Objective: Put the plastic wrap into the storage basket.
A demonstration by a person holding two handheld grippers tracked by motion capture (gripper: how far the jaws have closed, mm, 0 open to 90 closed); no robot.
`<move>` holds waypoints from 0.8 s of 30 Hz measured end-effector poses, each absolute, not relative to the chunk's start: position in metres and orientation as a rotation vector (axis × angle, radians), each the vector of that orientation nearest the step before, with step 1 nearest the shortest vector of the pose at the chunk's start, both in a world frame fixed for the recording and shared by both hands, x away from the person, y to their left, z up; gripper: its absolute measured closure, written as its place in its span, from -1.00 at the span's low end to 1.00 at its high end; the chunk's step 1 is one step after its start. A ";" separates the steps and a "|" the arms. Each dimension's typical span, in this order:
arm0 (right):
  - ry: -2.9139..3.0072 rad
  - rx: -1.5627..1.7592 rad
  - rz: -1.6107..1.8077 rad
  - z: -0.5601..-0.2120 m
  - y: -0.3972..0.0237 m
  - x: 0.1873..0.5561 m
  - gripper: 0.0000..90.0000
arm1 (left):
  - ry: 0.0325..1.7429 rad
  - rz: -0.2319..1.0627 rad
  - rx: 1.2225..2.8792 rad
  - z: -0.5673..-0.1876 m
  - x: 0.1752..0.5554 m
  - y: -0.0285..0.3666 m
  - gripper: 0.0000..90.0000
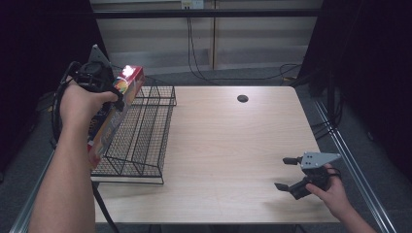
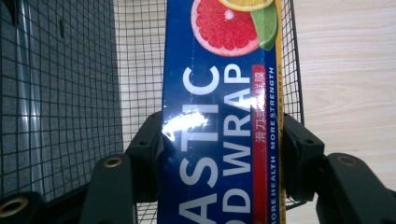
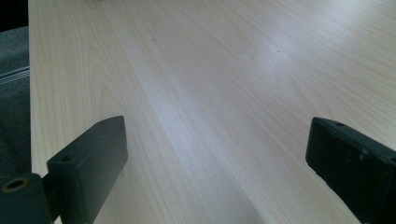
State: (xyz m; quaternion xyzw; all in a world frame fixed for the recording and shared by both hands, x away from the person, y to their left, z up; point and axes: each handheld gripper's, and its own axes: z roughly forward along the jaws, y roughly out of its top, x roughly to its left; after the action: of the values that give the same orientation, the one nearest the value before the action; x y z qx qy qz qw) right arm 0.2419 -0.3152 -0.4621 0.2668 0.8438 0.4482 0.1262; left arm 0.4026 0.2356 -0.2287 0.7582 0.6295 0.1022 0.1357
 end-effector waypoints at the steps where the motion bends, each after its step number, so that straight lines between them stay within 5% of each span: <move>1: 2.459 0.775 1.305 -0.462 -0.315 0.242 -0.88 | 1.830 0.300 2.190 -0.229 0.403 0.236 -0.03; 24: 2.452 0.777 1.313 -0.461 -0.316 0.242 -0.88 | 1.936 0.302 2.093 -0.239 0.401 0.254 -0.04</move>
State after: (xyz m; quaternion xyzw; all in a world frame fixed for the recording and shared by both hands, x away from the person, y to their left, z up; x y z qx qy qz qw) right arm 0.2415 -0.3155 -0.4612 0.2671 0.8421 0.4511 0.1265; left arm 0.4009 0.2539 -0.2393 0.7232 0.6688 0.1044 0.1370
